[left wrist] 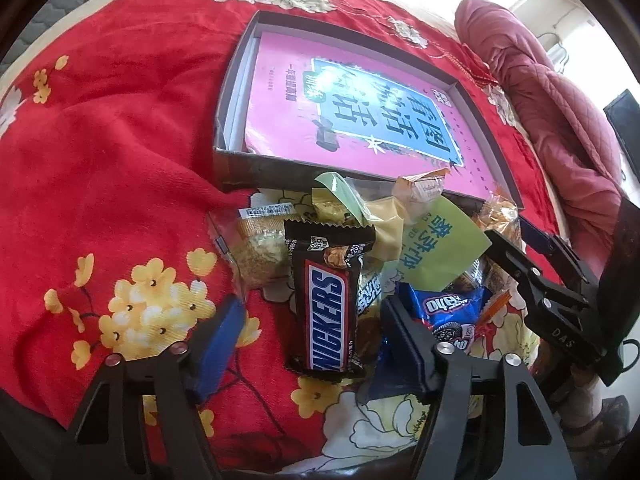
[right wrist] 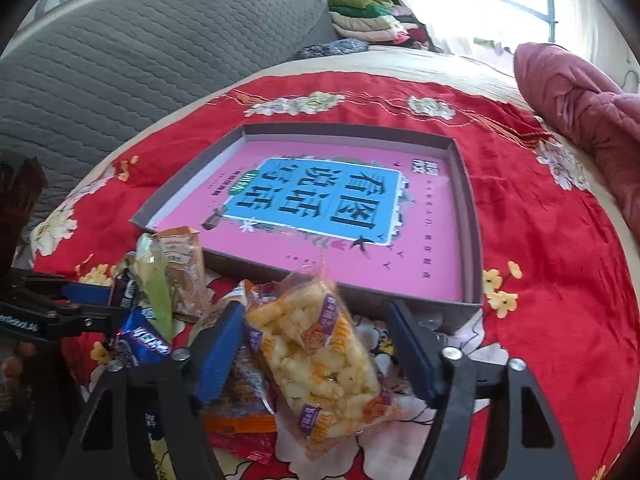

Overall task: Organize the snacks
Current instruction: 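Close the left tool on the Snickers bar while the right tool grasps the cracker bag, then lift the Snickers bar with the left tool while the right tool lifts the cracker bag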

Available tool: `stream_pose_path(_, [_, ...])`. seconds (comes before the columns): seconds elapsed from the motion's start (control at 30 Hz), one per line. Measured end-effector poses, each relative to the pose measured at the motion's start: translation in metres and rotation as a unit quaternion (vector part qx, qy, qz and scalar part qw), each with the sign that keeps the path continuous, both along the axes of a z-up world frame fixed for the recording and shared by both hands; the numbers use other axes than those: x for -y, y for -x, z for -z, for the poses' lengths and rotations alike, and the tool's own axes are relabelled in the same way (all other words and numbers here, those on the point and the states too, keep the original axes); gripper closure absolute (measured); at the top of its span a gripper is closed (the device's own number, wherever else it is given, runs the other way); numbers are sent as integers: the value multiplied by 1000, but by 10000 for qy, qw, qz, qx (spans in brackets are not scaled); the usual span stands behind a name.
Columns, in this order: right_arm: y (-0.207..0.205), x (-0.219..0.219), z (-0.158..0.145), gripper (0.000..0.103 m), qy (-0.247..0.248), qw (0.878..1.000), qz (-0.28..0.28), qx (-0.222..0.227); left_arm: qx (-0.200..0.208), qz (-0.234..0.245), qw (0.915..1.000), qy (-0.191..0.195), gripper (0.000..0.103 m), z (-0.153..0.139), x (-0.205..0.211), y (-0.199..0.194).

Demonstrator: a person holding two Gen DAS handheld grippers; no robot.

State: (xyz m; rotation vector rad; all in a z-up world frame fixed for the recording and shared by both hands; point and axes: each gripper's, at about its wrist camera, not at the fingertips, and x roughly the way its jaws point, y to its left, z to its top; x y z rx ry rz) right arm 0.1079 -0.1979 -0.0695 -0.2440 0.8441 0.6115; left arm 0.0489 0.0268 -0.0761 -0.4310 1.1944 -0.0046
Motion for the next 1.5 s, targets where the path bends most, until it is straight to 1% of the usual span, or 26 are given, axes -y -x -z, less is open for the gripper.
stream_pose_path(0.13, [8,-4,2,38,172,9996,-192,110,-30,-28,10000,-13,34,0,1,0])
stream_pose_path(0.17, [9,-4,2,38,174,9996,-205,114,-41,-32,10000,-33,35,0,1,0])
stream_pose_path(0.2, [9,-4,2,46,185,9995,-202,126,-45,-39,10000,-56,37,0,2,0])
stream_pose_path(0.23, [8,-4,3,48,194,9996,-174,130,-47,-23,10000,-56,41,0,3,-1])
stream_pose_path(0.3, [6,-3,3,49,154,9997,-164,107,-50,-15,10000,-64,43,0,5,-3])
stream_pose_path(0.4, [7,-1,1,50,62,9998,-174,106,-40,11,10000,-73,48,-1,8,-3])
stream_pose_path(0.47, [7,1,0,50,-10,9998,-169,98,-24,47,10000,-59,57,-2,9,-3])
stream_pose_path(0.53, [6,4,-3,50,-181,9997,-156,51,21,116,9999,-24,66,-4,11,-3])
stream_pose_path(0.63, [7,6,-9,50,-290,9994,-149,116,31,135,9999,-78,68,-5,13,-3])
stream_pose_path(0.7, [7,6,-11,50,-354,9992,-149,124,37,110,9999,-100,73,-7,12,-3])
stream_pose_path(0.83, [5,10,-14,50,-507,9986,-69,105,54,39,9999,-92,73,-9,8,-1])
stream_pose_path(0.93, [4,16,-17,51,-712,9974,-19,53,61,-5,9999,-92,73,-11,4,1])
stream_pose_path(1.33, [1,26,-33,51,-1088,9939,105,115,307,-91,9994,-165,73,-37,0,4])
stream_pose_path(1.5, [-2,28,-41,51,-1153,9929,227,173,384,-138,9990,-165,73,-44,-2,2])
